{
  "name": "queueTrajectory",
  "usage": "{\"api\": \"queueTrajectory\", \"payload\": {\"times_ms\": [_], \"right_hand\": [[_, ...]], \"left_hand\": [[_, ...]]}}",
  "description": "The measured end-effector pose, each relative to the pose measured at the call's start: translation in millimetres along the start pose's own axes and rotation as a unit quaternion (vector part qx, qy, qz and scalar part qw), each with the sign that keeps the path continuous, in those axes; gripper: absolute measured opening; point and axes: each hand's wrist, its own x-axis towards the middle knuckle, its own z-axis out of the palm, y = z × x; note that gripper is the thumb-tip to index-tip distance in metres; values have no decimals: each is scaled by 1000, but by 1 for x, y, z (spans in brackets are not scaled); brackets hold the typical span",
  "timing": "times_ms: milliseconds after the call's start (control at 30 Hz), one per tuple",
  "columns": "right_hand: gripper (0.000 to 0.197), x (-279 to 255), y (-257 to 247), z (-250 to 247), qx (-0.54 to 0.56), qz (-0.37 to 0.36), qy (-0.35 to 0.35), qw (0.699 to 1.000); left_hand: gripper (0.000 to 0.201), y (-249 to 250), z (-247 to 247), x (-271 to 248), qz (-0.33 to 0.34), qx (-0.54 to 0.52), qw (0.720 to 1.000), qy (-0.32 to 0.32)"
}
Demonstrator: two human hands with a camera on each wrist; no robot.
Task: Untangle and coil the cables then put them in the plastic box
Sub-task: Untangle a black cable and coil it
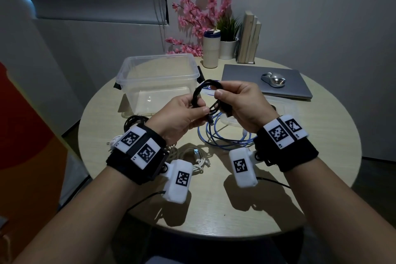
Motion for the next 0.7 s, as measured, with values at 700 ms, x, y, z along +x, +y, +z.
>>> {"api": "queueTrajectory", "payload": {"times_ms": [700], "right_hand": [[41, -8, -12, 0, -95, -1, -74, 993]], "left_hand": [[22, -16, 7, 3, 31, -106, 988, 109]]}}
